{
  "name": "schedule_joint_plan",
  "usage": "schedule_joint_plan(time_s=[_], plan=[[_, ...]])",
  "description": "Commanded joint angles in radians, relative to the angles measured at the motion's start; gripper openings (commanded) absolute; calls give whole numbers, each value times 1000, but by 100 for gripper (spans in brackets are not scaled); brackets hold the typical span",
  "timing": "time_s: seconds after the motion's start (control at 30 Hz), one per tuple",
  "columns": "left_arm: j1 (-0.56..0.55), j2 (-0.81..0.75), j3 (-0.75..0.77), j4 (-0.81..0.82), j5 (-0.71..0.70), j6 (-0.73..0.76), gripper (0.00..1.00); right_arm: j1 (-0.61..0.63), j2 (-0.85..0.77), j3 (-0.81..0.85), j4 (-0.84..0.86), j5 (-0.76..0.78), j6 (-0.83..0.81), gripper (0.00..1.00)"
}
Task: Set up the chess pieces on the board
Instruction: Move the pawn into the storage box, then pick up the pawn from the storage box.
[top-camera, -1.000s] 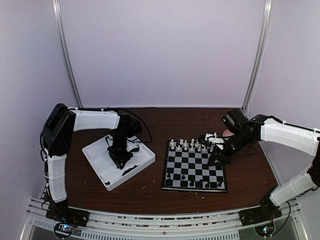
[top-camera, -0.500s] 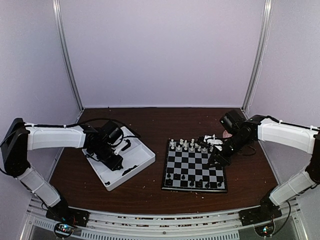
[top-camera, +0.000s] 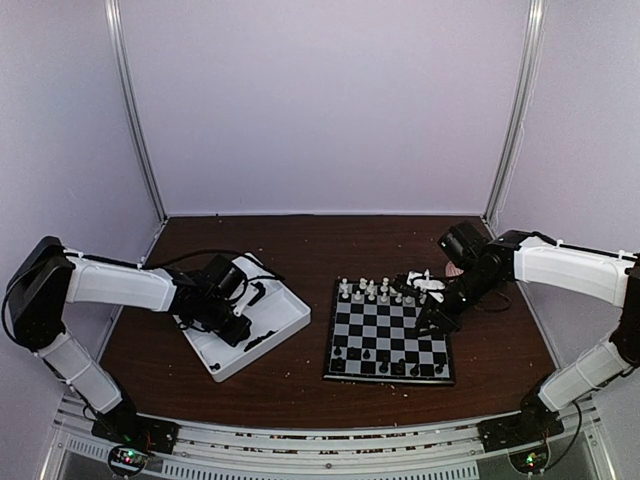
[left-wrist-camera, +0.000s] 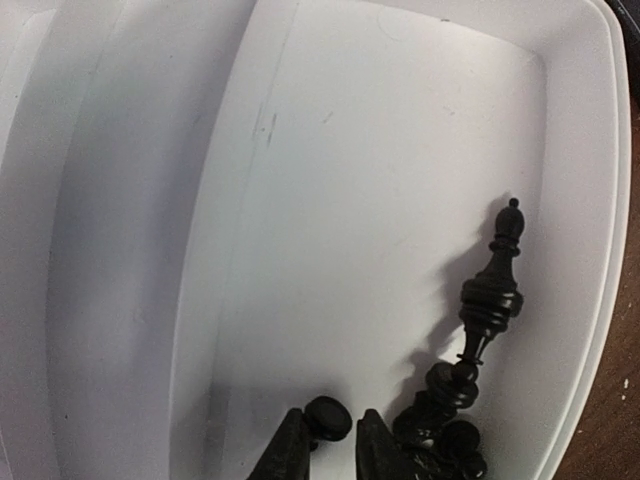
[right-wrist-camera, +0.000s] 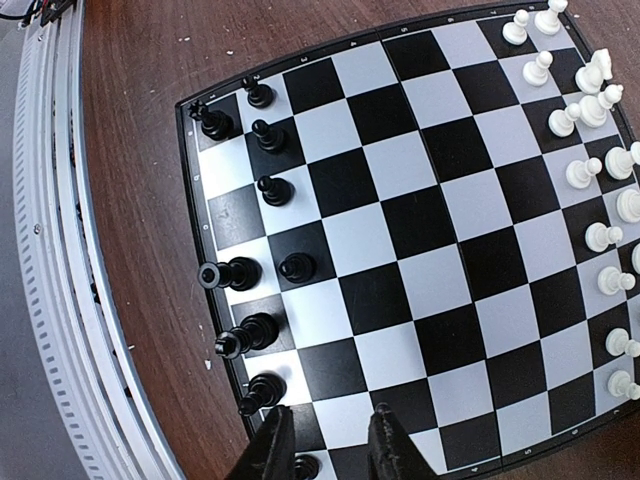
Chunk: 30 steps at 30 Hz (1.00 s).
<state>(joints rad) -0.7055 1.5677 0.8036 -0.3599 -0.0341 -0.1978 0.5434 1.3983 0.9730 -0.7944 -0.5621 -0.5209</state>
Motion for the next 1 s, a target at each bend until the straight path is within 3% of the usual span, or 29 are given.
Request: schedule_joint_plan(time_s=[0.0,0.47,0.77,0.97], plan=[[14,28,-2,52,-20,33,17,3,-5,-10,-8,-13,-5,27],[20,52,-14,-3,8,-30,25,3,-1,-11,-9,-15,-7,27],[20,-7,-54,-43,16,-86,26,3,1,-8,-8,-17,-7,27],[18,35,-33,-53,34,-75,26,4,6,-4,-12,-24,-10,27]])
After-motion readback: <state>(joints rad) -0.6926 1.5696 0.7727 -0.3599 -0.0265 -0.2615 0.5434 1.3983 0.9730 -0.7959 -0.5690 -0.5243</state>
